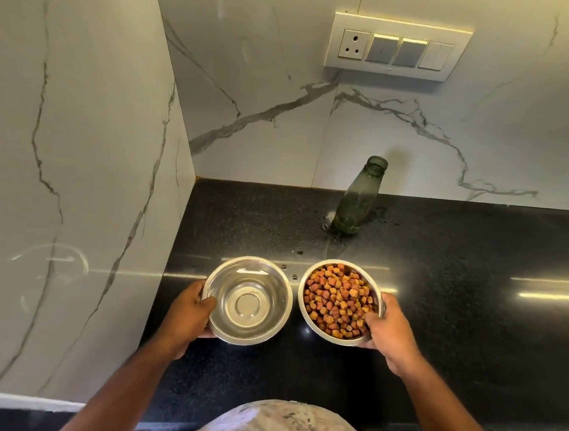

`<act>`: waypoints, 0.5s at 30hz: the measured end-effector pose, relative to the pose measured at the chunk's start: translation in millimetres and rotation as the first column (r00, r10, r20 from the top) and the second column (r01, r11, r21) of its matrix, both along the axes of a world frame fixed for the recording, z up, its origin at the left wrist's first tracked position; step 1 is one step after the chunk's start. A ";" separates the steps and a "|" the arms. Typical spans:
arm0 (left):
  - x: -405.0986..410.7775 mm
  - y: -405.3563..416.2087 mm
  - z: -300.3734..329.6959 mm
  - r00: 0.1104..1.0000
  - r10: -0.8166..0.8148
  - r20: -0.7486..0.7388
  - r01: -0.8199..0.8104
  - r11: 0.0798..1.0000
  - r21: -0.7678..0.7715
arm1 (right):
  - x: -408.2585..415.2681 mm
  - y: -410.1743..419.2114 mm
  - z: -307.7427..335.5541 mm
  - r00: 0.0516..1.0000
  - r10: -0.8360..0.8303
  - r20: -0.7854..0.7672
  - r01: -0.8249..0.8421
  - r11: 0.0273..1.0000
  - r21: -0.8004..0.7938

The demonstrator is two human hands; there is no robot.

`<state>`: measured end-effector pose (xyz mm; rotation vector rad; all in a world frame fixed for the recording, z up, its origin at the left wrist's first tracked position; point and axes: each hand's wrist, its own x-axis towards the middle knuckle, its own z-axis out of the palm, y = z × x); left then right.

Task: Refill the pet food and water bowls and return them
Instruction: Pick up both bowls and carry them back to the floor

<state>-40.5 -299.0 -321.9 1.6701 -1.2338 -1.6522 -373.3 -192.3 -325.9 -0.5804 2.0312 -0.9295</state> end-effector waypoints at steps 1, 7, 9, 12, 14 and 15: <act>-1.1 -0.5 1.3 1.000 0.001 -0.010 -0.001 1.000 0.014 | 1.6 0.7 -0.8 1.000 -0.013 0.023 0.014 1.000 -0.009; -4.6 5.5 1.9 0.998 0.034 -0.052 -0.031 0.998 0.052 | 5.2 2.5 -0.5 0.990 -0.062 0.126 0.066 0.997 -0.032; -7.2 11.8 1.6 0.996 0.062 -0.060 -0.059 0.997 0.054 | 5.9 3.5 -1.5 0.989 -0.065 0.136 0.072 0.996 -0.043; -13.5 23.0 2.3 0.991 0.122 -0.064 -0.118 0.991 0.057 | 3.9 5.0 -2.5 0.990 -0.049 0.134 0.057 0.997 -0.058; -17.7 32.1 3.9 0.986 0.163 -0.043 -0.161 0.986 0.047 | -0.1 5.8 -2.5 0.990 -0.027 0.138 0.036 0.997 -0.065; -19.0 36.4 4.4 0.983 0.181 -0.032 -0.180 0.983 0.042 | -2.1 6.3 -2.7 0.990 -0.018 0.140 0.028 0.997 -0.068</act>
